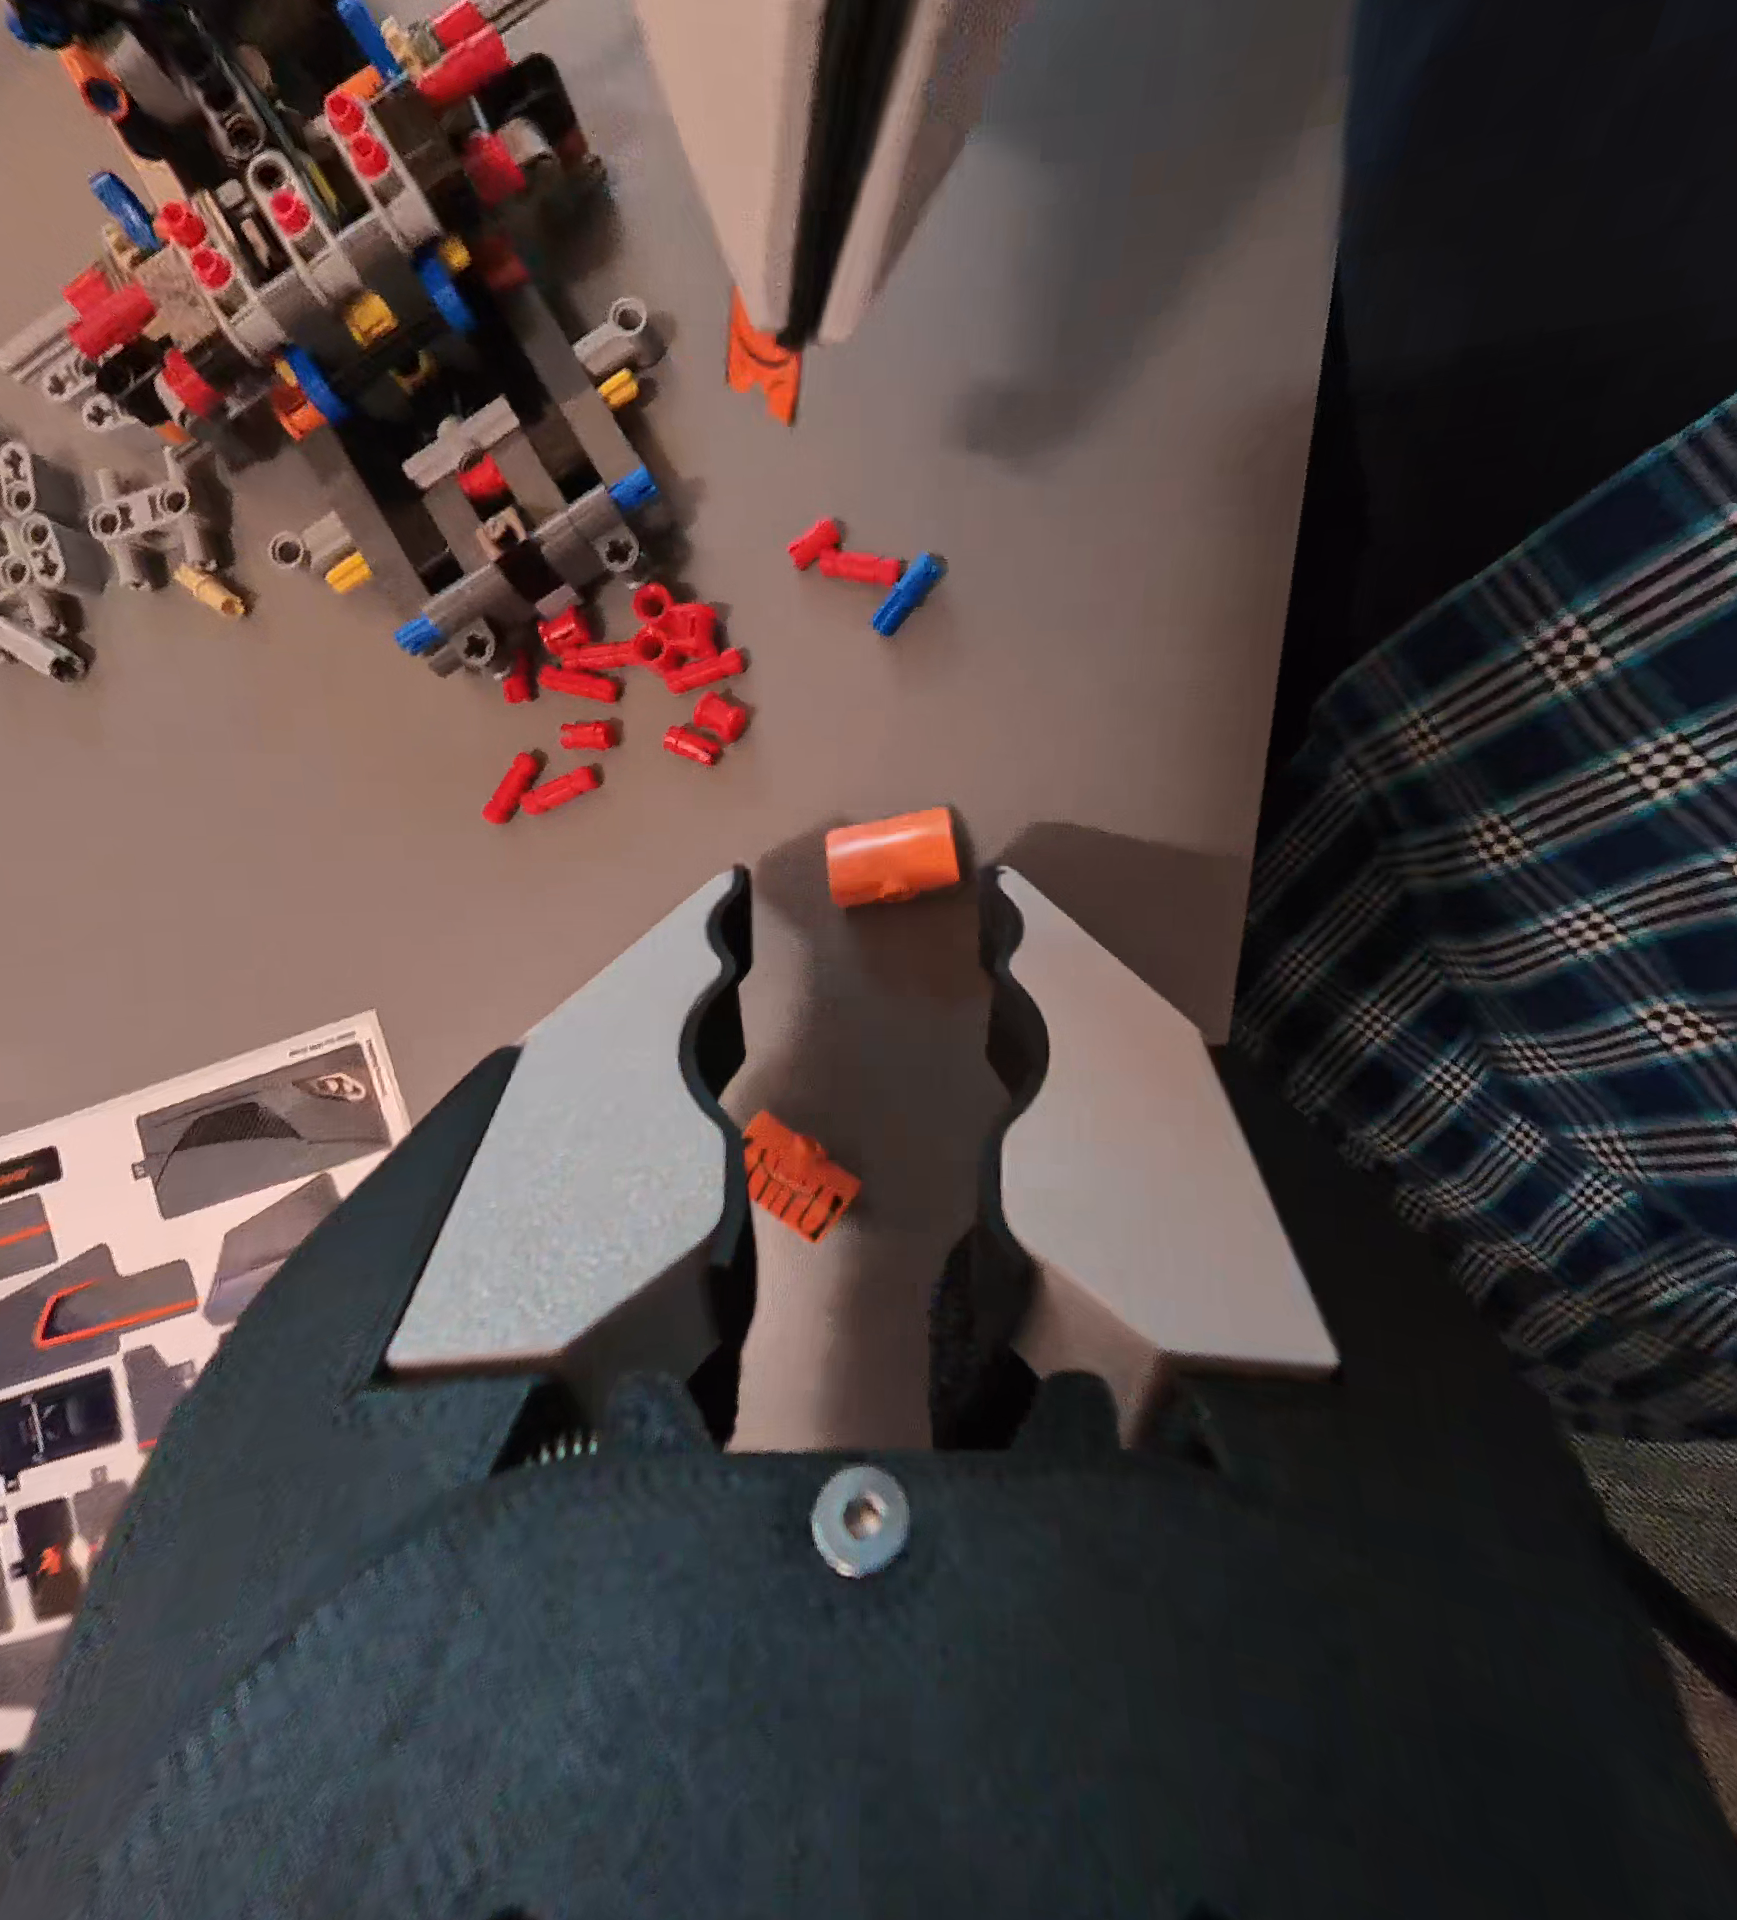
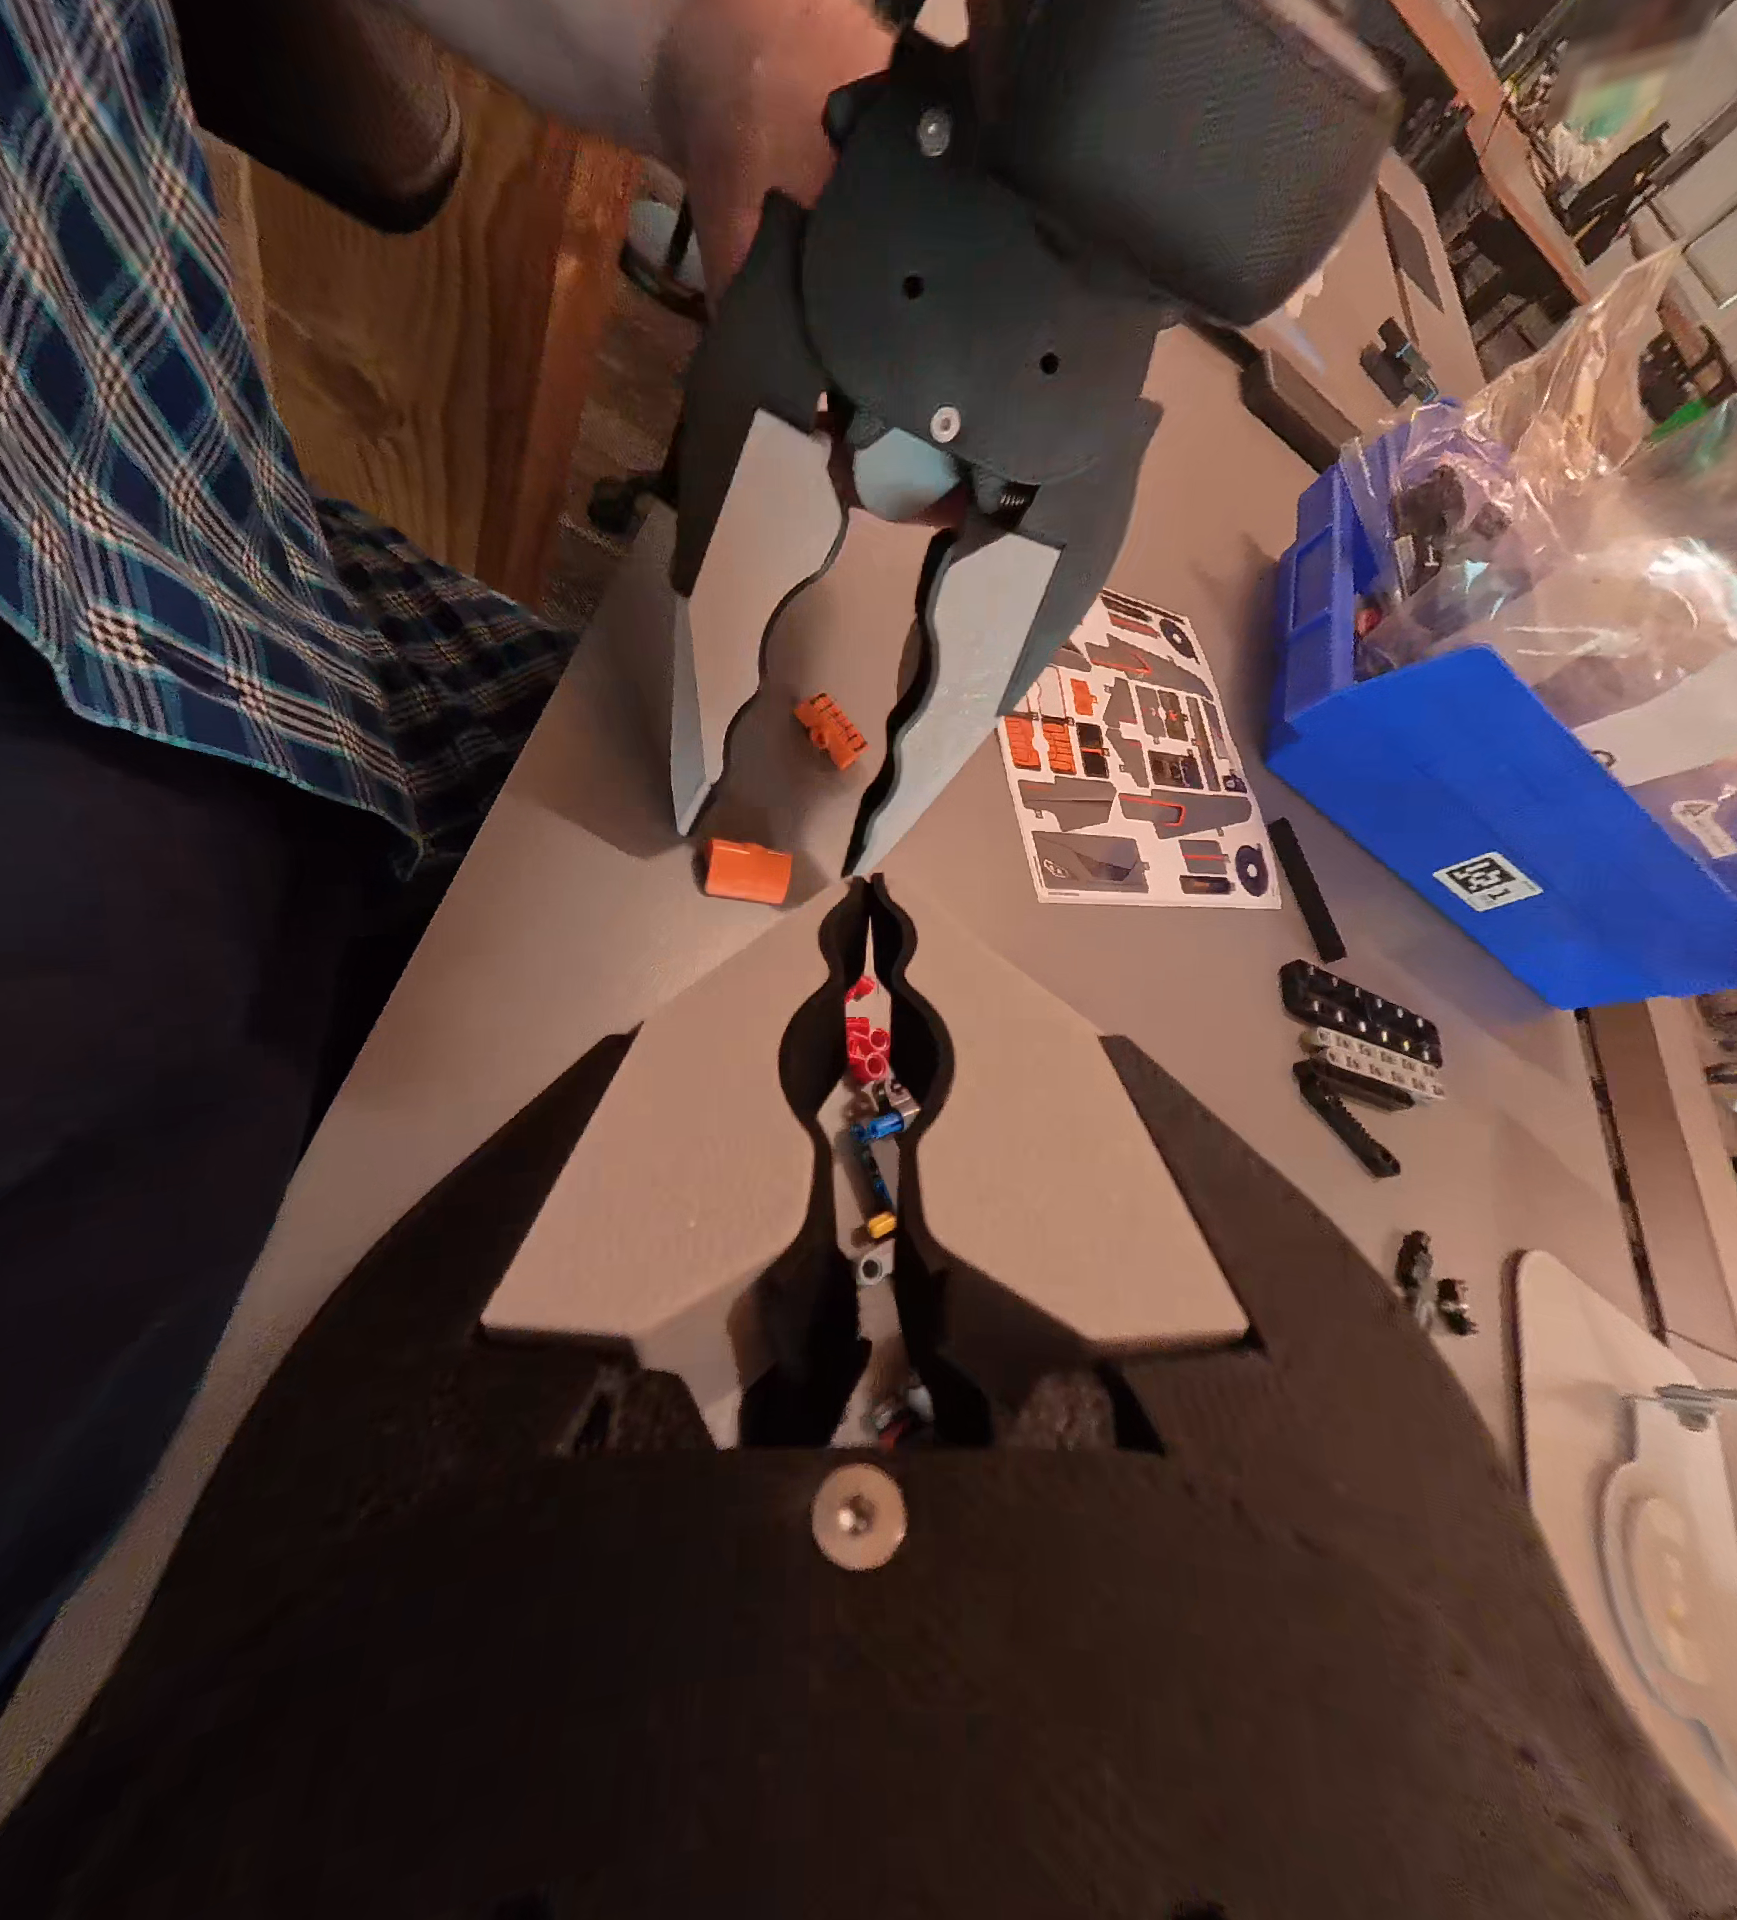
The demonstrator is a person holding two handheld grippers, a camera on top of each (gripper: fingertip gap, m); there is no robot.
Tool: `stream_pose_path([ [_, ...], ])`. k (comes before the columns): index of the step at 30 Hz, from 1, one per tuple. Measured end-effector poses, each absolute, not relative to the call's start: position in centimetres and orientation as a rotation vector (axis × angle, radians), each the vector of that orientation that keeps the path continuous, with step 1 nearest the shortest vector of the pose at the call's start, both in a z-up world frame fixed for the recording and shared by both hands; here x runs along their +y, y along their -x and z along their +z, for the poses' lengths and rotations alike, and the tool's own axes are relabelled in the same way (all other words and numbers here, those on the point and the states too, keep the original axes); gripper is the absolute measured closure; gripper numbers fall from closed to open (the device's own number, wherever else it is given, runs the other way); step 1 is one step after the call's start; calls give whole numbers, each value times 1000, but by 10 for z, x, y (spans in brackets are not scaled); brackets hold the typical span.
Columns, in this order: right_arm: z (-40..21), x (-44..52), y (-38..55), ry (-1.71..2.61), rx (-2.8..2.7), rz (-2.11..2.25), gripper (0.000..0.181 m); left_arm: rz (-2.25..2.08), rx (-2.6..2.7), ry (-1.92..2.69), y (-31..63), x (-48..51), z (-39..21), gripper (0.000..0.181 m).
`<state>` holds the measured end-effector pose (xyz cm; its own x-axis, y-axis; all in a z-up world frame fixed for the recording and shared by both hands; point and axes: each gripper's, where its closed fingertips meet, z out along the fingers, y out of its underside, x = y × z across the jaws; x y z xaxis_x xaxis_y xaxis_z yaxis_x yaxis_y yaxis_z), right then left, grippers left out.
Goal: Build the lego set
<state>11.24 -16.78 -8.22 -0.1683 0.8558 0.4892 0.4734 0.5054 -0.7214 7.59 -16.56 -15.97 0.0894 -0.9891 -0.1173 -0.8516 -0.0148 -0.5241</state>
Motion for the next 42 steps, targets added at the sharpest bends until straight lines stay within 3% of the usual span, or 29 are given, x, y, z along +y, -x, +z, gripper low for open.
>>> stream_pose_path([
  [3,-84,-167,-109,1063,-1808,437,181,-388,1717,1955,-67,-161,-152,129],
  [5,-82,-166,-107,990,-1807,336,181,-446,1545,2009,-62,-157,-139,135],
  [12,-69,-172,-96,690,-1819,76,181,-1289,649,2007,-79,-171,-78,158],
  [19,-60,-183,-91,537,-1837,5,181,-1765,228,1862,-95,-177,-62,160],
  [32,-60,-184,-93,492,-1850,-18,181,-1992,-8,1709,-104,-176,-55,174],
  [42,-62,-181,-92,557,-1856,18,181,-1878,8,1719,-103,-173,-58,181],
])
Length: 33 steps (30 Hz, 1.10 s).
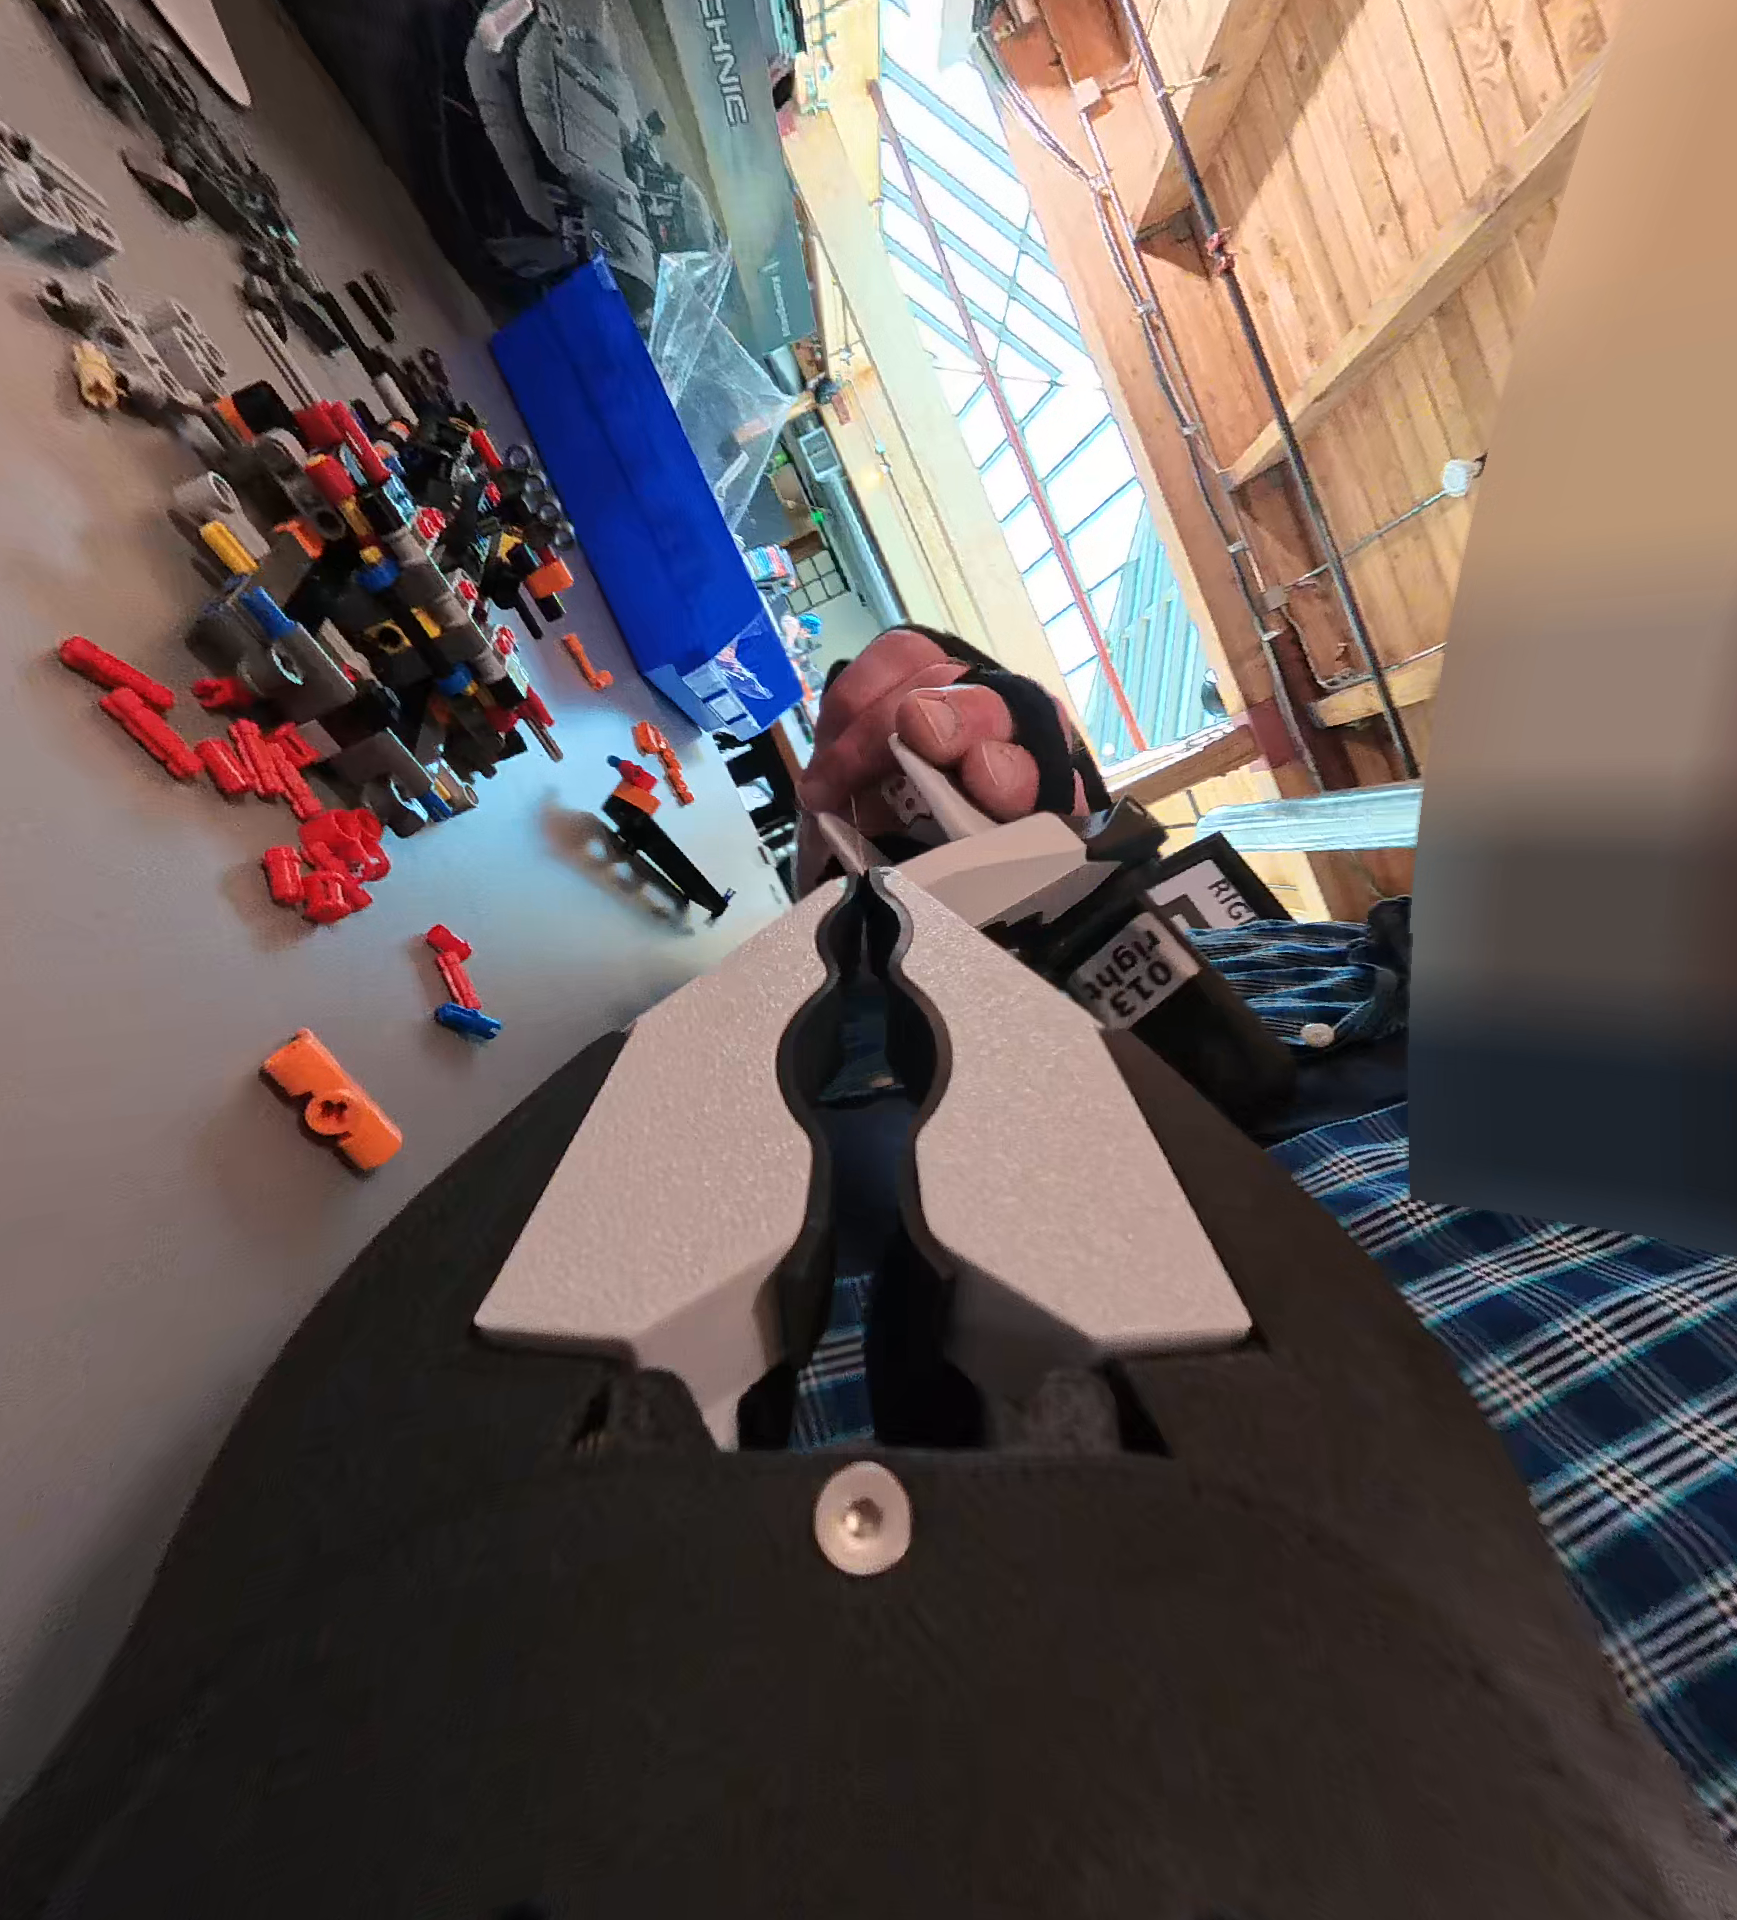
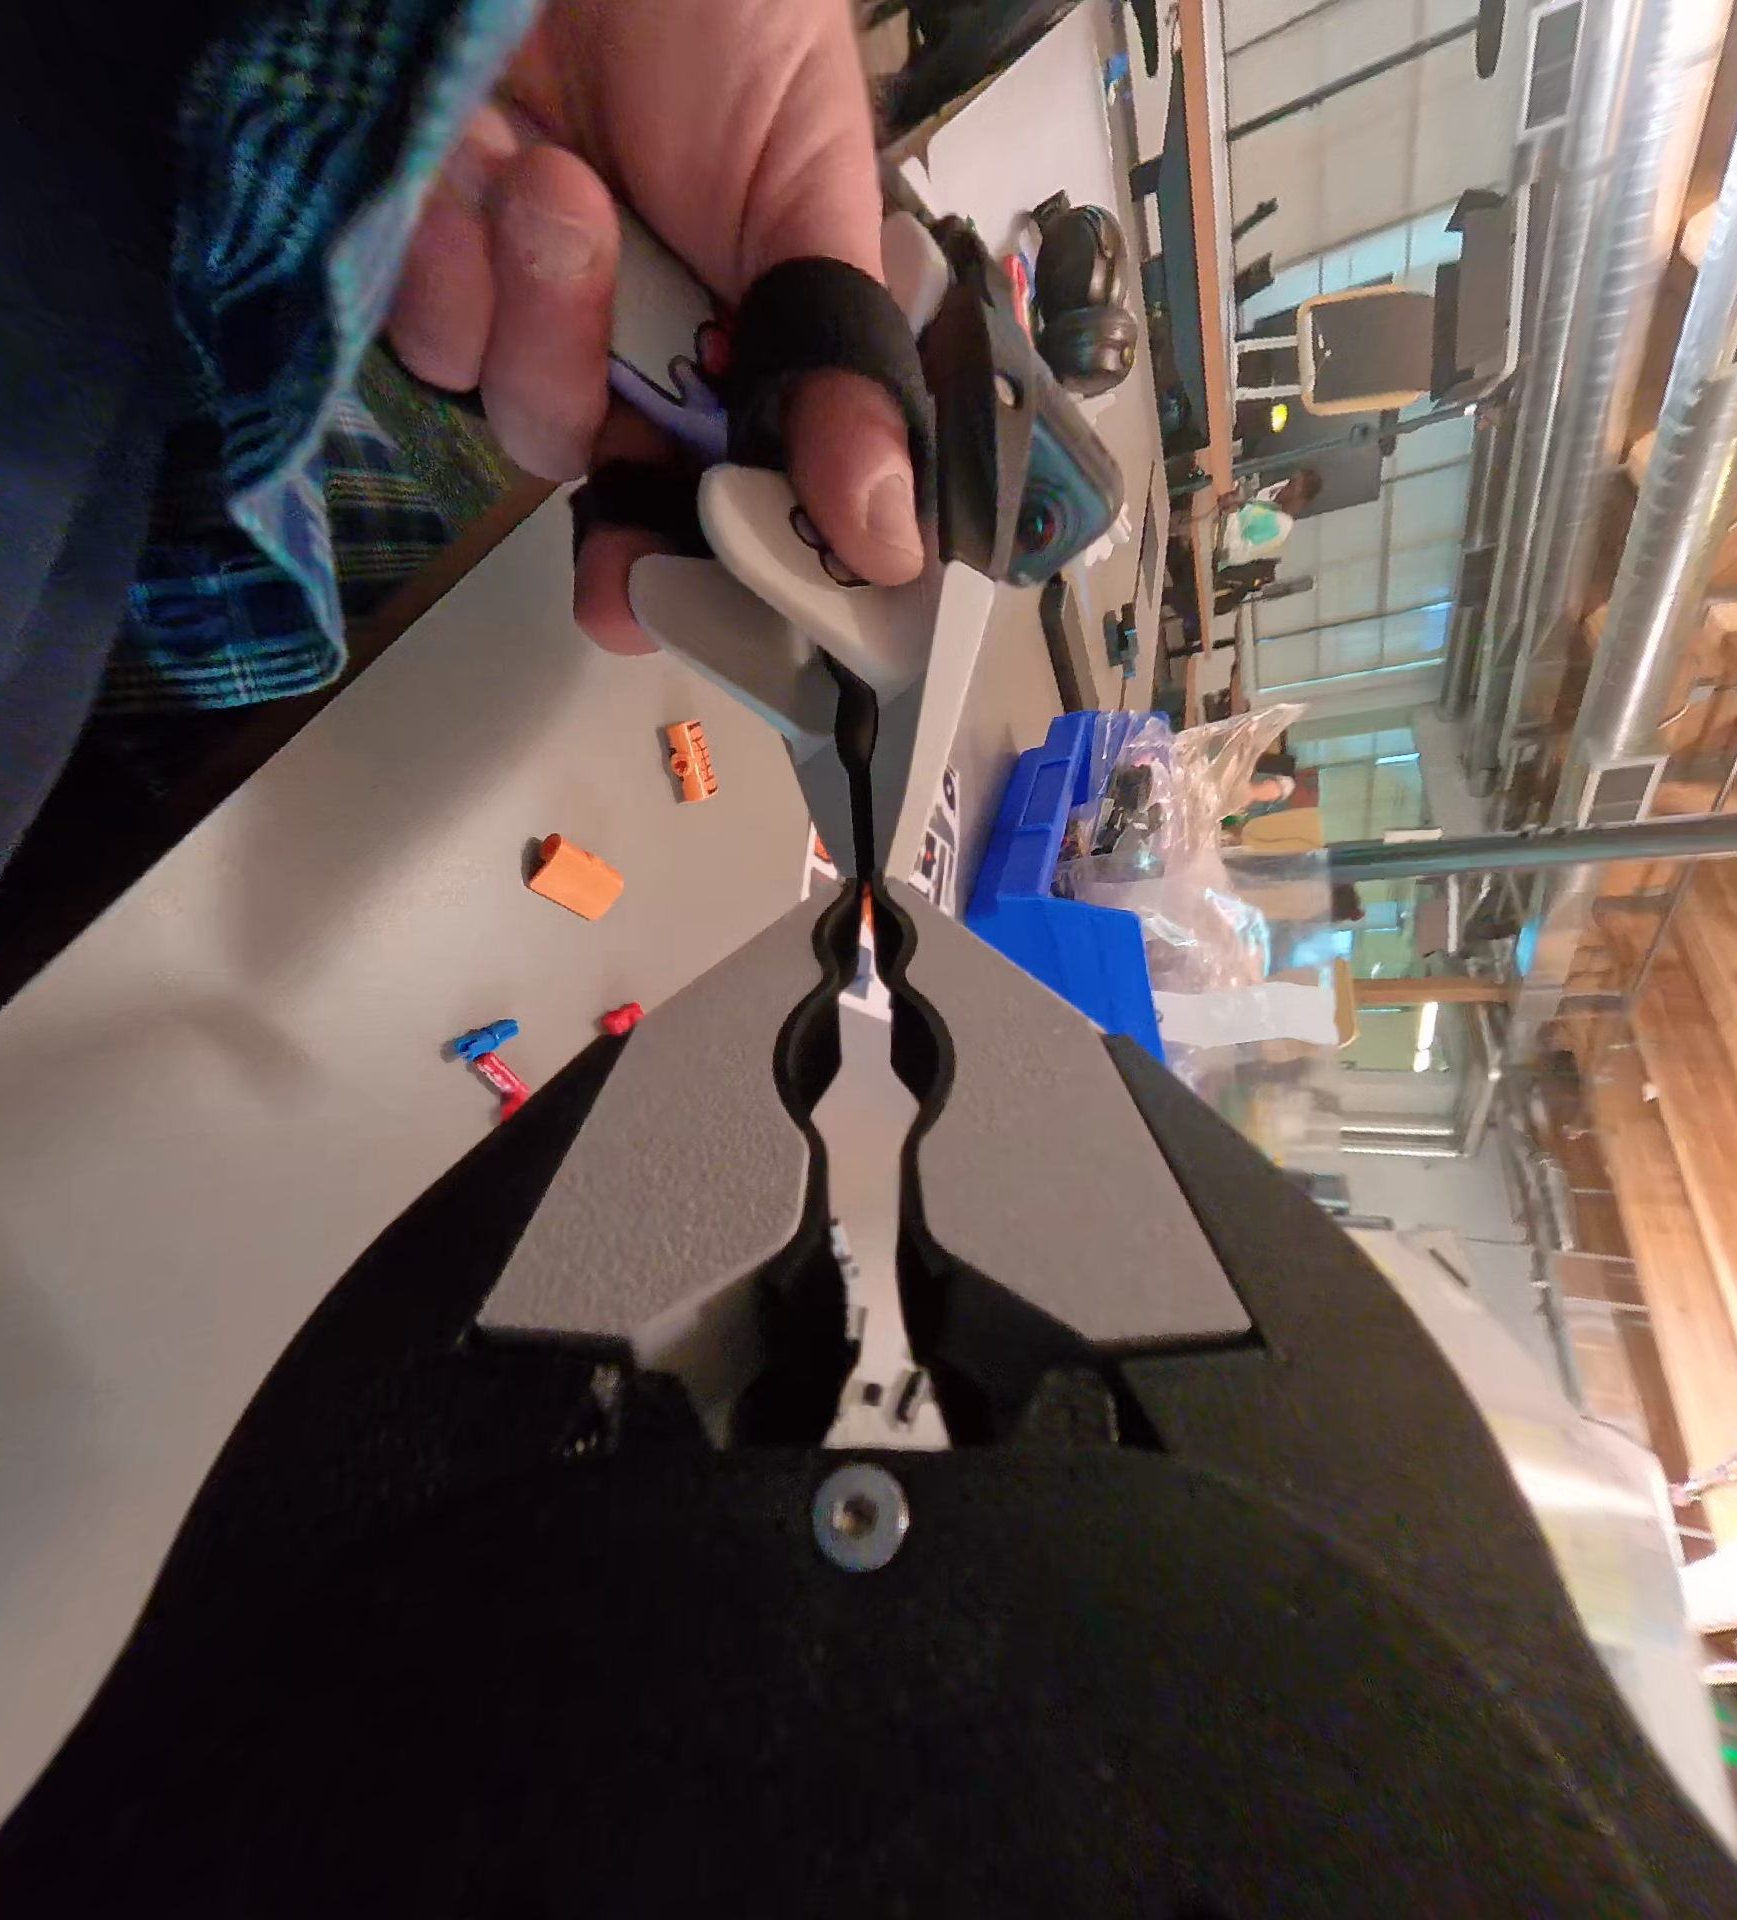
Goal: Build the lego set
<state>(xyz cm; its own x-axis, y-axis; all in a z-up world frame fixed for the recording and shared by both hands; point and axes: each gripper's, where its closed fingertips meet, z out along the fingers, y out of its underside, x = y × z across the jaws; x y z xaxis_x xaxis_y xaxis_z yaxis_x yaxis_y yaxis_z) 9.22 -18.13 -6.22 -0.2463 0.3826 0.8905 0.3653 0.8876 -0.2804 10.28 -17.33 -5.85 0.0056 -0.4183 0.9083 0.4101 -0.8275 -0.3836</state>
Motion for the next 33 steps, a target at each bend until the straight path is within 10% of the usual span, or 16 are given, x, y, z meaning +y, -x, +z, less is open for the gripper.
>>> stream_pose_path([
  [5,-57,-181,-96,797,-1836,214,160,-1767,50,1709,-105,-172,-55,181],
  [21,-49,-165,-94,1767,-1258,1580,167,-1647,27,1645,-90,-174,-53,181],
  [33,-56,-172,-79,1821,-1209,1731,181,-1568,54,1638,-86,-179,-56,181],
])
